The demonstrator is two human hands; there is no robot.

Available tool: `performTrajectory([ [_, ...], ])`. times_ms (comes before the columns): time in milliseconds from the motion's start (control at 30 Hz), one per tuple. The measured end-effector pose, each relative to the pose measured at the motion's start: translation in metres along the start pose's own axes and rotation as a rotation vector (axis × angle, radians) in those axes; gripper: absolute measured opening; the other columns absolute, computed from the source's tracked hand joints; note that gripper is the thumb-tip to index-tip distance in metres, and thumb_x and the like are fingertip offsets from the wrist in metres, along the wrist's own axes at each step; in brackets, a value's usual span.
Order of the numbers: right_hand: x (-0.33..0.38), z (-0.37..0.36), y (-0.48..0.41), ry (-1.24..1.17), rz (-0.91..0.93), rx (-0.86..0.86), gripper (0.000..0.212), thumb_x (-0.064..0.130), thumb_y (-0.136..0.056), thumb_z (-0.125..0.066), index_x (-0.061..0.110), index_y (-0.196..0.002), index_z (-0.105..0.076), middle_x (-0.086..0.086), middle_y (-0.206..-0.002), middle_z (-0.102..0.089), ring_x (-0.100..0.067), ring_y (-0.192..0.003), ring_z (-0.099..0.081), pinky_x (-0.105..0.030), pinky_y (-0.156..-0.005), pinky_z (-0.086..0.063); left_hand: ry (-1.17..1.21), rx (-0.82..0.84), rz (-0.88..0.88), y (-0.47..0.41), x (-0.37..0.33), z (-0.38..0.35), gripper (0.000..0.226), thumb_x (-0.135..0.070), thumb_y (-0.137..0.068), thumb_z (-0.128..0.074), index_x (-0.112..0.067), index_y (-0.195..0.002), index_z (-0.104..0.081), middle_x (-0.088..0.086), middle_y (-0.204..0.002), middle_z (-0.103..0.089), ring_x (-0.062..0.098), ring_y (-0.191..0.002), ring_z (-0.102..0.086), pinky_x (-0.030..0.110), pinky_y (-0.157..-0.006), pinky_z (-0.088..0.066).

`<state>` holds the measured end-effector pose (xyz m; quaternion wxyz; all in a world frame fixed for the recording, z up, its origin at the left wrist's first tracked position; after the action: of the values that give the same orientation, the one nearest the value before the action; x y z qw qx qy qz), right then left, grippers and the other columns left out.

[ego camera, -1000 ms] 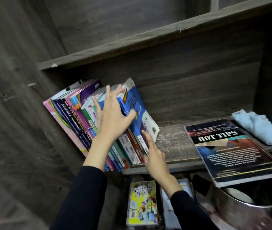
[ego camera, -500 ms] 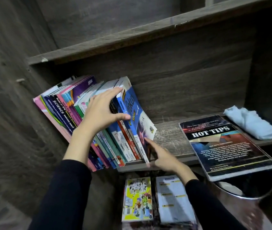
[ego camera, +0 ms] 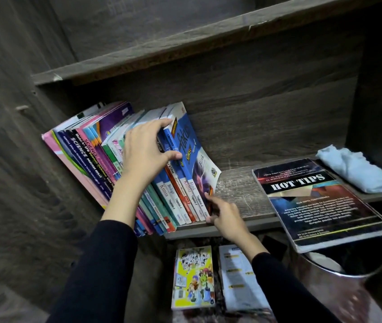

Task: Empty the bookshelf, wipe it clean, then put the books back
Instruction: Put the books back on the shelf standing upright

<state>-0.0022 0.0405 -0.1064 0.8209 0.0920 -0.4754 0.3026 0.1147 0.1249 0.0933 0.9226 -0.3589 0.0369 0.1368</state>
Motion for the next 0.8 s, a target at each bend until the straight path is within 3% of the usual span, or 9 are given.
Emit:
performTrajectory([
  [133,-0.001,-0.003,-0.002,0.018,-0.029,-0.047,0.064,0.005,-0.086,-0.066,0.029,-0.14,-0.044,-0.011,-0.119,-0.064,0.002,-0.055,-0.049,-0.031,-0.069,-0.055,0.006,-0.021,0.037,-0.002,0.001,-0.006,0.07,-0.039,-0.065,-0.082,-0.023,-0.127,-0.053,-0.005,-0.126,-0.055,0.018,-0.119,-0.044,0.031,-0.097,-0.027],
  [267,0.0,-0.003,-0.002,0.107,-0.016,-0.025,0.065,0.004,-0.089,-0.061,0.031,-0.143,-0.038,-0.004,-0.101,-0.071,-0.011,-0.082,-0.065,-0.035,-0.08,-0.054,0.005,-0.047,0.05,-0.002,0.002,-0.01,0.067,-0.038,-0.067,-0.081,-0.022,-0.126,-0.052,-0.005,-0.125,-0.055,0.017,-0.117,-0.042,0.029,-0.096,-0.027],
  [333,0.002,-0.003,0.0,0.199,-0.002,0.001,0.065,0.011,-0.092,-0.06,0.031,-0.146,-0.032,0.001,-0.089,-0.068,-0.011,-0.079,-0.059,-0.028,-0.076,-0.05,-0.002,-0.063,0.042,0.0,0.001,-0.011,0.068,-0.037,-0.068,-0.08,-0.021,-0.128,-0.052,-0.004,-0.126,-0.054,0.017,-0.118,-0.041,0.027,-0.096,-0.026],
  [433,0.009,0.0,0.003,0.277,0.012,0.062,0.066,0.016,-0.094,-0.058,0.028,-0.15,-0.024,-0.011,-0.106,-0.065,-0.018,-0.08,-0.054,-0.032,-0.078,-0.048,-0.049,-0.044,0.044,0.006,-0.003,-0.013,0.073,-0.038,-0.074,-0.075,-0.02,-0.137,-0.044,-0.004,-0.137,-0.049,0.016,-0.129,-0.036,0.032,-0.11,-0.018],
  [533,0.013,0.018,0.005,0.207,0.032,0.101,0.065,0.005,-0.091,-0.056,0.026,-0.147,-0.032,-0.011,-0.124,-0.059,-0.017,-0.084,-0.055,-0.034,-0.081,-0.05,-0.166,-0.021,0.119,0.018,-0.013,-0.023,0.082,-0.034,-0.085,-0.066,-0.019,-0.15,-0.018,-0.001,-0.157,-0.018,0.017,-0.145,-0.012,0.04,-0.115,0.003],
  [600,0.011,0.04,0.007,0.282,0.061,-0.03,0.058,0.001,-0.089,-0.055,0.025,-0.14,-0.044,-0.005,-0.127,-0.06,-0.016,-0.095,-0.061,-0.031,-0.085,-0.053,-0.147,-0.087,0.217,0.034,-0.028,-0.031,0.08,-0.03,-0.09,-0.06,-0.015,-0.151,-0.011,0.001,-0.16,-0.004,0.021,-0.146,-0.002,0.042,-0.114,0.004],
  [633,0.009,0.056,0.01,0.324,0.069,-0.137,0.054,0.0,-0.088,-0.055,0.023,-0.137,-0.049,-0.004,-0.126,-0.061,-0.016,-0.101,-0.062,-0.03,-0.086,-0.052,-0.108,-0.137,0.262,0.044,-0.04,-0.037,0.075,-0.029,-0.091,-0.057,-0.014,-0.151,-0.014,0.003,-0.159,-0.006,0.023,-0.146,-0.005,0.044,-0.115,-0.002],
  [733,-0.004,0.108,0.02,0.437,0.005,-0.448,0.038,0.008,-0.089,-0.053,0.014,-0.126,-0.06,-0.009,-0.119,-0.065,-0.024,-0.109,-0.06,-0.032,-0.088,-0.046,0.047,-0.233,0.316,0.07,-0.077,-0.059,0.051,-0.03,-0.09,-0.056,-0.018,-0.138,-0.044,0.006,-0.145,-0.041,0.028,-0.134,-0.035,0.047,-0.104,-0.028],
  [800,-0.021,0.142,0.032,0.532,-0.12,-0.577,0.031,0.014,-0.09,-0.053,0.01,-0.119,-0.062,-0.015,-0.113,-0.066,-0.032,-0.107,-0.059,-0.036,-0.084,-0.046,0.139,-0.078,0.362,0.084,-0.099,-0.081,0.035,-0.034,-0.091,-0.053,-0.019,-0.122,-0.057,0.007,-0.126,-0.057,0.031,-0.117,-0.05,0.043,-0.094,-0.037],
])
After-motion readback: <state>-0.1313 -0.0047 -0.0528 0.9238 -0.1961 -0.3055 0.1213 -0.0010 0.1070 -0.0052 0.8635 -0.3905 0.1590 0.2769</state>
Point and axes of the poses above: each hand's wrist, its own y-axis away from the middle knuckle, its own z-axis out of the back of the hand, x = y × z, the point moved 1 cm from there along -y, towards the middle knuckle
